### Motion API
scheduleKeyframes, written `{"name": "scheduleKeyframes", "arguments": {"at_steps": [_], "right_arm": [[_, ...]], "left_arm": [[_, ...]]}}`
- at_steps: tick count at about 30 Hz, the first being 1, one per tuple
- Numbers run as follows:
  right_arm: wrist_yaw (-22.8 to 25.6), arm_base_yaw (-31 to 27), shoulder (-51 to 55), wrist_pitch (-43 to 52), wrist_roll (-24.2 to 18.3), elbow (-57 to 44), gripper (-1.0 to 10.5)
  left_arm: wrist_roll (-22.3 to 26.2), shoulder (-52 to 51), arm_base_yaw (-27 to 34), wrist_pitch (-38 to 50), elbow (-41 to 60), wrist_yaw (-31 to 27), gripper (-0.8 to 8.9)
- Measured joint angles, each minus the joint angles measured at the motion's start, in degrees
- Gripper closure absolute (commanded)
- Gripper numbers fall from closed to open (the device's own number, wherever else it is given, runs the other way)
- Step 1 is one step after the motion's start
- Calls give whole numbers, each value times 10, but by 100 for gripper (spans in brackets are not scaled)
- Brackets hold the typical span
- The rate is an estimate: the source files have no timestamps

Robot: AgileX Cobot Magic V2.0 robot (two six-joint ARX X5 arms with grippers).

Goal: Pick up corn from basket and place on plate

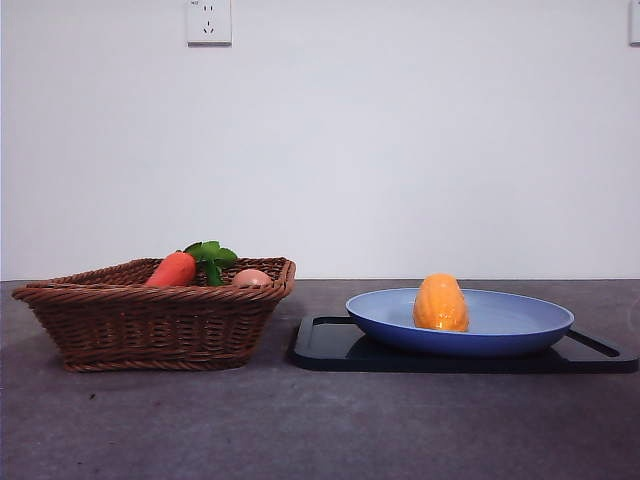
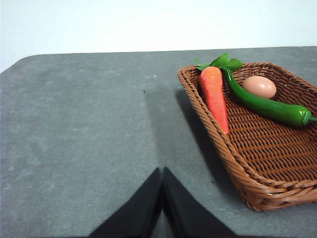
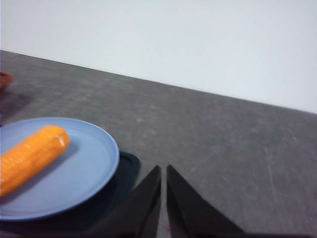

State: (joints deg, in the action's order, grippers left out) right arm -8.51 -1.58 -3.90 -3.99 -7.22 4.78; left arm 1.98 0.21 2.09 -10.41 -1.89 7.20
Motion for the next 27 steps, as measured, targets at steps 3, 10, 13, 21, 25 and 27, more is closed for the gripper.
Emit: {"name": "scheduleKeyframes", "arguments": {"at_steps": [3,10,13,21,25,27], "right_arm": [[10,0,15,0,7,-19,945],[22,0,35,-36,18,-39,945],[28,1,35,-55,19,-39,945],[29,1,35,-53,19,-39,945],[29,1,35,-53,19,-39,945],[29,1,35,-53,19,-39,945]], "left_arm": [[0,0,0,0,0,0,810],[0,0,0,0,0,0,810],[0,0,0,0,0,0,810],[0,0,0,0,0,0,810],[0,0,0,0,0,0,810],[0,0,0,0,0,0,810]]}}
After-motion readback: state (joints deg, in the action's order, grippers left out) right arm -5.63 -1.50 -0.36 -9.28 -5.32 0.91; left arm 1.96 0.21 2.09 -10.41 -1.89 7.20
